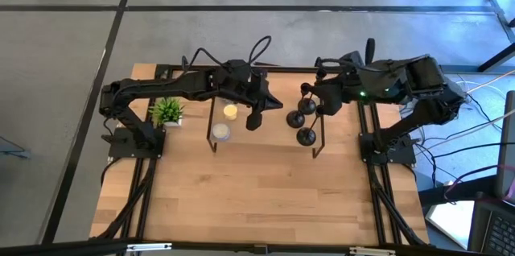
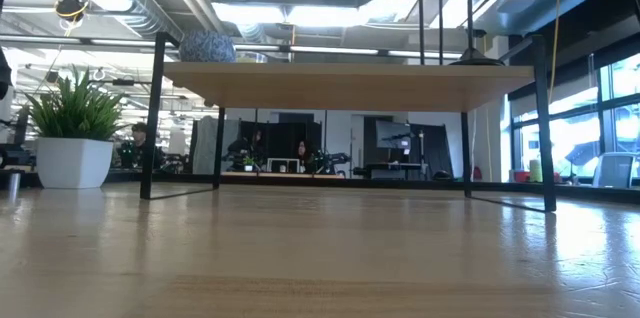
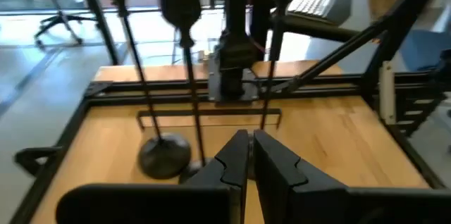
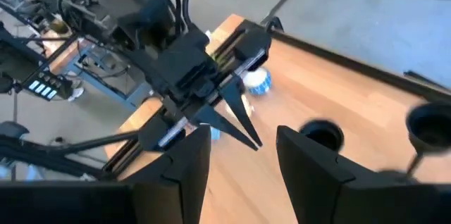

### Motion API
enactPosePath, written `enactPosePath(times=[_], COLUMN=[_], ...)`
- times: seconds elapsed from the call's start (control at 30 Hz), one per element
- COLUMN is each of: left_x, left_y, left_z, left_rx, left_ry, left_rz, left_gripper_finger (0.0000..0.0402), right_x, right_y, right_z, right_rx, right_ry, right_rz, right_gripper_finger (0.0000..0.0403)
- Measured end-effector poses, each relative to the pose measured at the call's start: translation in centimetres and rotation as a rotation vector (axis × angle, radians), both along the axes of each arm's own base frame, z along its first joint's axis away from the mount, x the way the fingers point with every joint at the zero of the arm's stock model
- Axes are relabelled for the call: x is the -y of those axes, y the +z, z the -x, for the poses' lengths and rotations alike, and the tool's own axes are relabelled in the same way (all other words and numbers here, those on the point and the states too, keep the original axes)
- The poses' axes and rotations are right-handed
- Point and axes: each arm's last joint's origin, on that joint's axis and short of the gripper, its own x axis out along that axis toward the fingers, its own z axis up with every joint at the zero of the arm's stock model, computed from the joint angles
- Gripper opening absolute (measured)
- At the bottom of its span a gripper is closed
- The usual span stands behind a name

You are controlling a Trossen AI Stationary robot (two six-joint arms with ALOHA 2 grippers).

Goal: Pick & Place candle stick holders
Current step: Put the black candle holder on the shelf

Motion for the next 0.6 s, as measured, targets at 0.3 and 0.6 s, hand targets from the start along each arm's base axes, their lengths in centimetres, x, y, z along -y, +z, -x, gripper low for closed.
enactPosePath(times=[0.3,0.6], left_x=[-0.2,-0.8], left_y=[-0.4,-3.3], left_z=[-1.3,-4.3], left_rx=[0.053,0.076], left_ry=[0.07,0.081], left_rz=[-0.078,0.022], left_gripper_finger=[0.0018,0.0049], right_x=[-0.2,-0.2], right_y=[-1.4,-1.6], right_z=[2.3,2.2], right_rx=[-0.2,-0.206], right_ry=[-0.026,-0.04], right_rz=[-0.177,-0.191], right_gripper_finger=[0.0167,0.0167])
